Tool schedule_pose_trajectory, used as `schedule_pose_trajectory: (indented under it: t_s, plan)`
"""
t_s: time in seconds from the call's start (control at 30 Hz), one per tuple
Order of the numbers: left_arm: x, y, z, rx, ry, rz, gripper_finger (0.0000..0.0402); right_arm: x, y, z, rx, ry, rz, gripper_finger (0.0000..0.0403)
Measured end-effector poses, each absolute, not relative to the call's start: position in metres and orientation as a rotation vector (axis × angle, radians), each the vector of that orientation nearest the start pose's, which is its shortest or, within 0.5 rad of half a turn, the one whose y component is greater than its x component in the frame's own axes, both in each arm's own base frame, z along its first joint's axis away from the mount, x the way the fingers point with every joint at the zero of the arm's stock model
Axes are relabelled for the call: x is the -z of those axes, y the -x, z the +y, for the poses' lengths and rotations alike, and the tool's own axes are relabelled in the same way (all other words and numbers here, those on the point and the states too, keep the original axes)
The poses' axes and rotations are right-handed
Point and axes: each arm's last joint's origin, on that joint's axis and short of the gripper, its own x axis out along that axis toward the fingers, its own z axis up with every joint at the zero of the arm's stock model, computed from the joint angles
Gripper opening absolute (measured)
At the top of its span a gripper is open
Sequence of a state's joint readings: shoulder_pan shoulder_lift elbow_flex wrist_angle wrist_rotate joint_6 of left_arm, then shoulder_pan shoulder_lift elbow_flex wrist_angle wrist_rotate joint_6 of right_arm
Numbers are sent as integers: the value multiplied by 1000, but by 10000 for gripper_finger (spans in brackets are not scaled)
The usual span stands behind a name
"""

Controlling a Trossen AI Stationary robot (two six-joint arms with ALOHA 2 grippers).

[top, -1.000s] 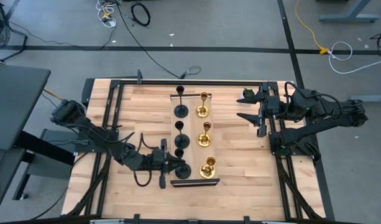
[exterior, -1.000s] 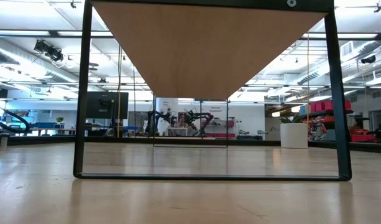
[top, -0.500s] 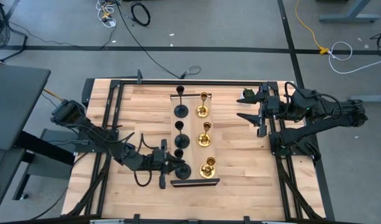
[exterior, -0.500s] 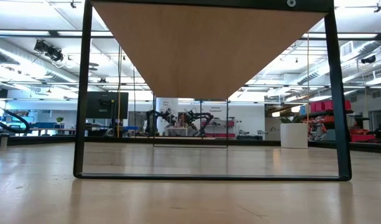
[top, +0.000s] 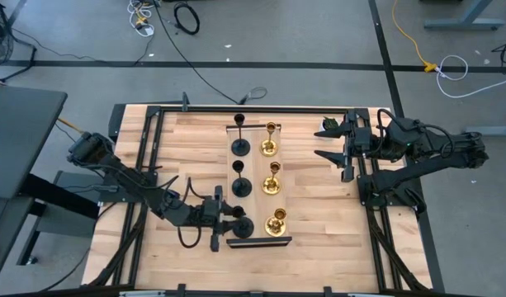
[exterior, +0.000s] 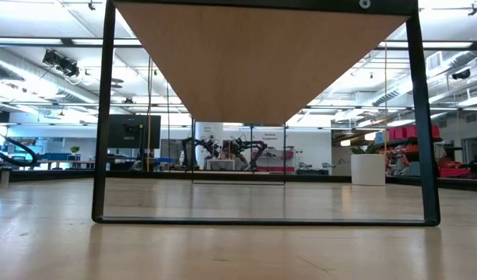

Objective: Pick & Place candle stick holders
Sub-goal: Put the black candle holder on the shelf aligned with the golden candle holders, then return to Home Position

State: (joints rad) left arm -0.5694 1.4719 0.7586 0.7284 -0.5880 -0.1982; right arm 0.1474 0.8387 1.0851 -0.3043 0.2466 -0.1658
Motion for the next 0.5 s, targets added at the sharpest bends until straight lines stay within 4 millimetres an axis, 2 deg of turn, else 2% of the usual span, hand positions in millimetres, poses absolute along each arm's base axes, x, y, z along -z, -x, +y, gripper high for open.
schedule_pose_trajectory:
  t_s: [0.27, 0.5]
  plan:
    - [-253, -268, -157, -6, 166, -13, 187, -412, -161, 17, 94, 178, 70, 215]
    - [-254, -264, -160, -32, 141, -16, 208, -412, -161, 17, 94, 178, 71, 215]
